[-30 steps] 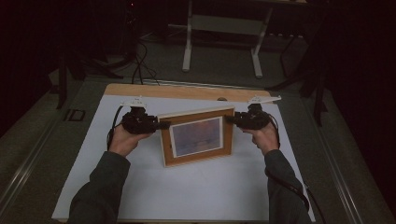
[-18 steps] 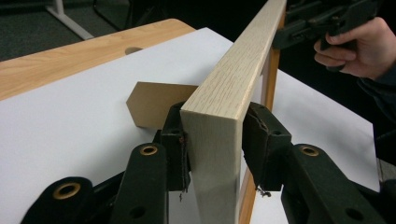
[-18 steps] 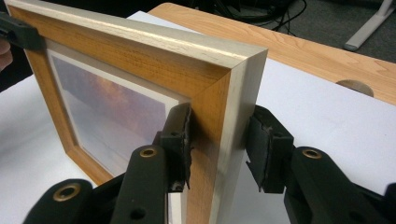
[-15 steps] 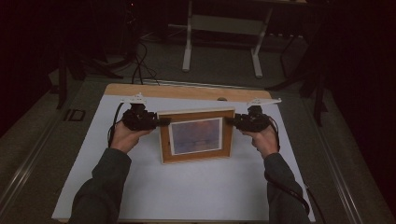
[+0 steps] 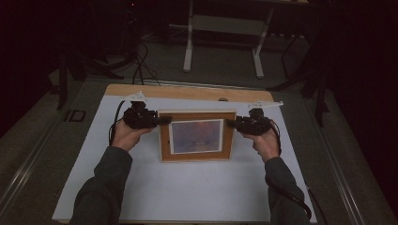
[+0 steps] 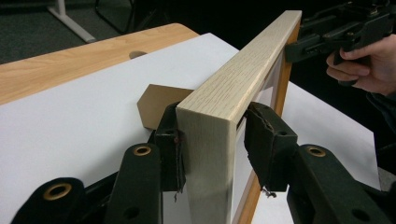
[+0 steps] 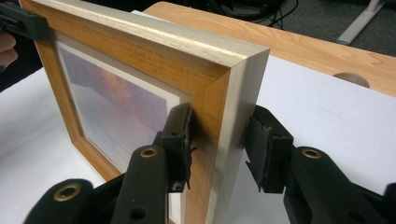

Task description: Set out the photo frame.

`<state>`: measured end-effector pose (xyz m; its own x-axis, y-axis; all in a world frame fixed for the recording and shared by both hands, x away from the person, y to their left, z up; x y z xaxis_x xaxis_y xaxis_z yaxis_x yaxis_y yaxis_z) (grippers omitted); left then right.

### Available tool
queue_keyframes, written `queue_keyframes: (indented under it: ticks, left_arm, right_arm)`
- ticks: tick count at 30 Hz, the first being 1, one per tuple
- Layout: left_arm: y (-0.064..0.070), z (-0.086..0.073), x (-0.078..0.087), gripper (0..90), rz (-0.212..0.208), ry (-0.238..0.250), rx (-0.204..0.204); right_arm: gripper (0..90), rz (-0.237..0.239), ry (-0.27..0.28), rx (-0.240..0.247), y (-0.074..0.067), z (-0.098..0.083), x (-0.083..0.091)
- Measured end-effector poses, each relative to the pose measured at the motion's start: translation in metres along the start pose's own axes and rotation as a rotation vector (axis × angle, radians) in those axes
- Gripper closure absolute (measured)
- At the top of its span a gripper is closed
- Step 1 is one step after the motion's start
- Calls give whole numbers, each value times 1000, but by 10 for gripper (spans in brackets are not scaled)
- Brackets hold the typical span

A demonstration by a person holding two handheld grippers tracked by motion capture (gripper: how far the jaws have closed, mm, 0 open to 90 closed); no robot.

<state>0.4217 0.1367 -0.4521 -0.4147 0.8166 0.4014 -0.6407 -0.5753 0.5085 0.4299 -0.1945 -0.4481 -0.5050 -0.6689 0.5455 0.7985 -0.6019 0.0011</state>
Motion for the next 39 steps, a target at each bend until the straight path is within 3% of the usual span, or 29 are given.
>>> queue_keyframes:
  ticks: [15, 30, 33, 35, 39]
  left_arm:
    - [-1, 0, 1, 597, -44, -3, 50]
    - [-7, 1, 0, 588, -135, -54, 194]
    - [-6, 0, 1, 587, -133, -62, 217]
    - [-5, -1, 1, 587, -119, -57, 203]
    - [0, -2, 0, 566, -56, -30, 137]
  right_arm:
    - [626, -6, -13, -1, -9, -3, 7]
    - [632, 4, -56, -31, -13, -3, 12]
    - [632, 16, -61, -52, -12, -3, 12]
    - [631, 21, -62, -61, -11, -2, 11]
    - [626, 10, -57, -48, -13, -3, 11]
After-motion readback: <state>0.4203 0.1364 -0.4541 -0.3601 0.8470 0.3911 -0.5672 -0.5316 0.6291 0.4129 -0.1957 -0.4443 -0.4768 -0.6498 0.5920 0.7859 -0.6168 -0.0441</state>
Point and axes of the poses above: each handheld gripper's, and its own axes: x roughly backward along the jaws, z roughly out of its top, y roughly to its right, the point moved 5 cm from there along -x, roughly forward along the jaws, and after that the axes turned 14 degrees about x, right-handed, at the moved point
